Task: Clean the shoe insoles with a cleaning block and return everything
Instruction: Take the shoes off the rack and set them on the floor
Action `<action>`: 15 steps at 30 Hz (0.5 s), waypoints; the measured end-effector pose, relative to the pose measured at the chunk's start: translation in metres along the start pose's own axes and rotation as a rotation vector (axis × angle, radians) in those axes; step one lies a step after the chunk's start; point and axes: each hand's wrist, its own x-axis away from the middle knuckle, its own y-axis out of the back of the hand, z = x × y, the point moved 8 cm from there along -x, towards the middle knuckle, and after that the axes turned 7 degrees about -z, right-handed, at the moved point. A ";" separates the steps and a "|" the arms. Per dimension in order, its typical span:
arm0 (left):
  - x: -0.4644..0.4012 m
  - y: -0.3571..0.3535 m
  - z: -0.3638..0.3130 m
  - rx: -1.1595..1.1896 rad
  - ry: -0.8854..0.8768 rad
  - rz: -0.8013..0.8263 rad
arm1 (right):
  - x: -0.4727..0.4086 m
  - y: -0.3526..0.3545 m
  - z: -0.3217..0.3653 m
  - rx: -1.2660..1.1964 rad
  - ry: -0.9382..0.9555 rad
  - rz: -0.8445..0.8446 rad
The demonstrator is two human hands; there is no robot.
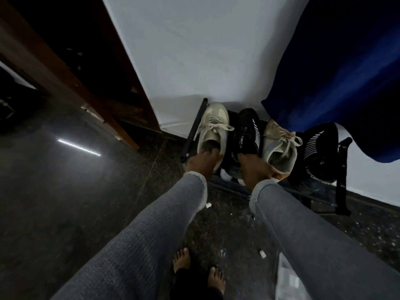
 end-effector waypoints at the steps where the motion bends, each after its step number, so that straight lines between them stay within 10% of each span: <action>1: 0.008 0.002 0.000 0.007 0.005 -0.006 | 0.004 0.007 0.002 -0.006 0.016 -0.024; 15: 0.128 0.067 0.065 0.075 0.246 -0.120 | 0.044 0.067 0.119 -0.024 0.388 -0.117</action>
